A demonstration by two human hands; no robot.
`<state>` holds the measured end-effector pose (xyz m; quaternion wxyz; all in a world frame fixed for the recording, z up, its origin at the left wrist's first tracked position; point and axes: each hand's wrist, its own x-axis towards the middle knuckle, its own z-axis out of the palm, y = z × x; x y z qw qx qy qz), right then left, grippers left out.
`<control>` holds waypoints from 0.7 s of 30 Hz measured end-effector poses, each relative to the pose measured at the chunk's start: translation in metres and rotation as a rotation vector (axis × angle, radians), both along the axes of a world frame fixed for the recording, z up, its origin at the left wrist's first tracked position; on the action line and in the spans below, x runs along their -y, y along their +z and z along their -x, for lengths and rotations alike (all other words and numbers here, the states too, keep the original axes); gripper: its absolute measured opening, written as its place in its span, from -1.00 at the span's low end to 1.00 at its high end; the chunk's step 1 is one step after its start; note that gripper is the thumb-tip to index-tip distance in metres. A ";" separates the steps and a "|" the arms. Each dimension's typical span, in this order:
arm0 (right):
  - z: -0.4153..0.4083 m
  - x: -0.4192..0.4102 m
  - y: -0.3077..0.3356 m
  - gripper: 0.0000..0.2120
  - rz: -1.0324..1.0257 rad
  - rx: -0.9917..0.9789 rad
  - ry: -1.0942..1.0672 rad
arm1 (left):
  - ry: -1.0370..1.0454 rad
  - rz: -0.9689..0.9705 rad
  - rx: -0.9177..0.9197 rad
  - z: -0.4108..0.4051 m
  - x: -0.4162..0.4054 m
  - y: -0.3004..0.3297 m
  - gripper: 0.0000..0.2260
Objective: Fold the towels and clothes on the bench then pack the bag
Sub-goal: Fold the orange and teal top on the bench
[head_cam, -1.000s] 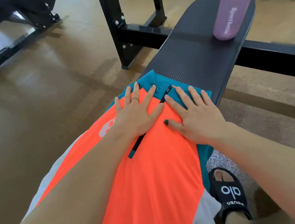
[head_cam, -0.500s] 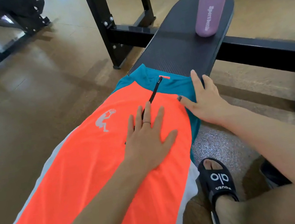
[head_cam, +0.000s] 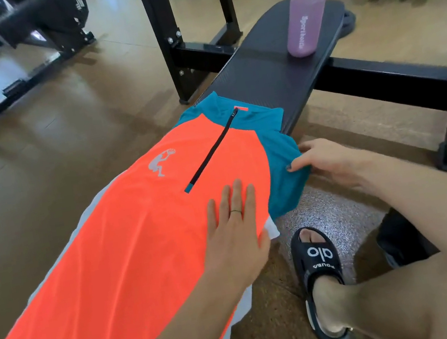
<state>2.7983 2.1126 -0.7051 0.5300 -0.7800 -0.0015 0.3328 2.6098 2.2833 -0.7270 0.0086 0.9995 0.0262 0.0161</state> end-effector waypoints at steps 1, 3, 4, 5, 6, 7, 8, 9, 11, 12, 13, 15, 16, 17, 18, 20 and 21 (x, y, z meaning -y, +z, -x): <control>0.004 0.001 0.004 -0.60 -0.036 -0.023 0.013 | 0.012 -0.004 -0.003 0.010 0.001 0.000 -0.29; 0.009 0.004 0.006 -0.70 -0.102 -0.113 0.057 | 0.033 -0.026 -0.013 0.030 0.005 -0.001 -0.26; 0.013 0.006 0.006 -0.71 -0.105 -0.156 0.105 | 0.034 -0.042 -0.021 0.039 0.007 -0.002 -0.24; 0.017 0.006 0.006 -0.71 -0.076 -0.183 0.171 | 0.030 -0.060 -0.017 0.046 0.009 -0.003 -0.23; 0.021 0.007 0.006 -0.70 -0.021 -0.206 0.244 | 0.025 -0.073 -0.011 0.051 0.010 -0.005 -0.22; 0.023 0.009 0.005 -0.69 0.050 -0.220 0.302 | 0.019 -0.082 -0.005 0.054 0.010 -0.006 -0.20; 0.027 0.012 0.007 -0.67 0.115 -0.234 0.347 | 0.013 -0.085 -0.013 0.058 0.009 -0.006 -0.19; 0.028 0.016 0.009 -0.66 0.170 -0.244 0.368 | 0.005 -0.083 -0.020 0.061 0.009 -0.006 -0.19; 0.029 0.023 0.015 -0.65 0.239 -0.224 0.363 | -0.006 -0.063 -0.061 0.069 0.008 -0.006 -0.16; 0.029 0.025 0.021 -0.64 0.267 -0.195 0.351 | -0.020 -0.051 -0.090 0.073 0.008 -0.002 -0.14; 0.029 0.026 0.029 -0.64 0.292 -0.155 0.341 | -0.040 -0.028 -0.112 0.076 0.007 0.001 -0.13; 0.031 0.020 0.049 -0.70 0.288 -0.069 0.325 | -0.062 0.156 -0.160 0.080 0.001 0.016 -0.15; 0.033 0.012 0.059 -0.73 0.238 -0.042 0.306 | -0.038 0.315 -0.158 0.077 -0.002 0.030 -0.17; 0.037 0.001 0.069 -0.79 0.151 -0.038 0.278 | 0.027 0.517 -0.134 0.071 -0.005 0.043 -0.19; 0.043 -0.013 0.079 -0.86 0.030 -0.064 0.255 | 0.115 0.731 -0.106 0.062 -0.006 0.058 -0.23; 0.055 -0.043 0.097 -0.94 -0.205 -0.180 0.277 | 0.300 1.160 -0.038 0.040 -0.009 0.087 -0.35; 0.061 -0.057 0.101 -0.92 -0.267 -0.247 0.308 | 0.406 1.351 -0.017 0.029 -0.013 0.096 -0.43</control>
